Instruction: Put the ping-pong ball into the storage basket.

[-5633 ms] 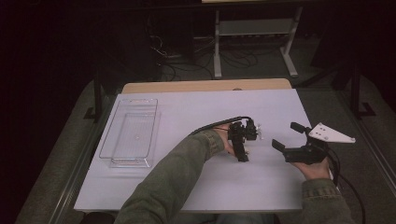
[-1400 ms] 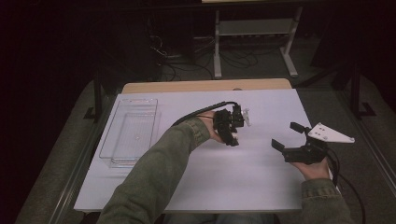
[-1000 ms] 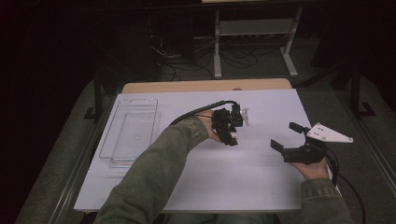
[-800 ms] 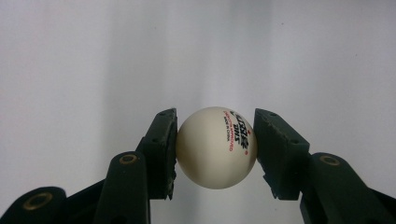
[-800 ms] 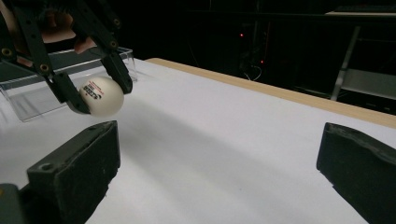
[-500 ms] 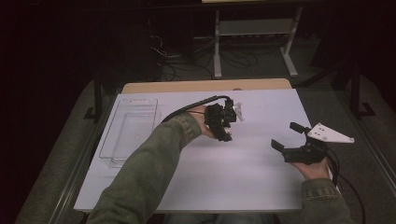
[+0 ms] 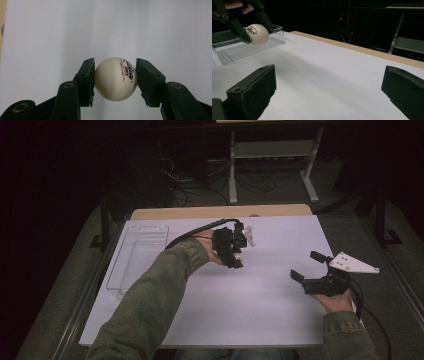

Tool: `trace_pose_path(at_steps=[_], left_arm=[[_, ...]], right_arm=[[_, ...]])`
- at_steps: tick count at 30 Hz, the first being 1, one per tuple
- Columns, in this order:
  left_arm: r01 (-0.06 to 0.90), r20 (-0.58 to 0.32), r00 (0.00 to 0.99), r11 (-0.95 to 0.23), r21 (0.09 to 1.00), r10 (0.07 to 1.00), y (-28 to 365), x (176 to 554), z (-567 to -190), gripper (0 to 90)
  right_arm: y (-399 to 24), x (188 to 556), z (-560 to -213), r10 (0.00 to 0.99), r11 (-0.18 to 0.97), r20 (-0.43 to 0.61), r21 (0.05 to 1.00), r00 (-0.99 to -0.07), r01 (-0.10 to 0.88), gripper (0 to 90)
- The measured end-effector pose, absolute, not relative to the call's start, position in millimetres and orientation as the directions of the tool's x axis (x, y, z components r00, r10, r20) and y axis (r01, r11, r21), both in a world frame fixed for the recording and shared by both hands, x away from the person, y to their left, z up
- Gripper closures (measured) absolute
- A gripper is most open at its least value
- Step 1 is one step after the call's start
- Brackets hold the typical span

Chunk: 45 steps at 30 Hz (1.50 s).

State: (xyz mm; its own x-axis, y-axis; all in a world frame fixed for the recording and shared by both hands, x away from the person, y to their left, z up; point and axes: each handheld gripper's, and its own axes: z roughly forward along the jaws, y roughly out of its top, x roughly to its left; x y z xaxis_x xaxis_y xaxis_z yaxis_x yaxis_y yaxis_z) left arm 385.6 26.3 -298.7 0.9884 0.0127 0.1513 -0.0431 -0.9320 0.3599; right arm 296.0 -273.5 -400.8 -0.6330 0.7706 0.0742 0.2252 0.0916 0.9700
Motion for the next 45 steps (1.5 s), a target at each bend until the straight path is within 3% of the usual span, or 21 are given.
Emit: trace_pose_path(at_steps=[29, 45], left_arm=[[-0.008, 0.184, 0.981, -0.921, 0.390, 0.069, 61.4, 388.4, -273.2, 51.6], [-0.029, 0.207, 0.977, -0.932, 0.360, 0.050, 74.8, 386.6, -260.3, 51.5]], right_arm=[[-273.7, 295.6, -400.9, 0.771, 0.096, 0.072, 0.969, -0.633, 0.227, 0.0], [-272.1, 295.8, -401.3, 0.768, 0.105, 0.066, 0.968, -0.637, 0.227, 0.0]])
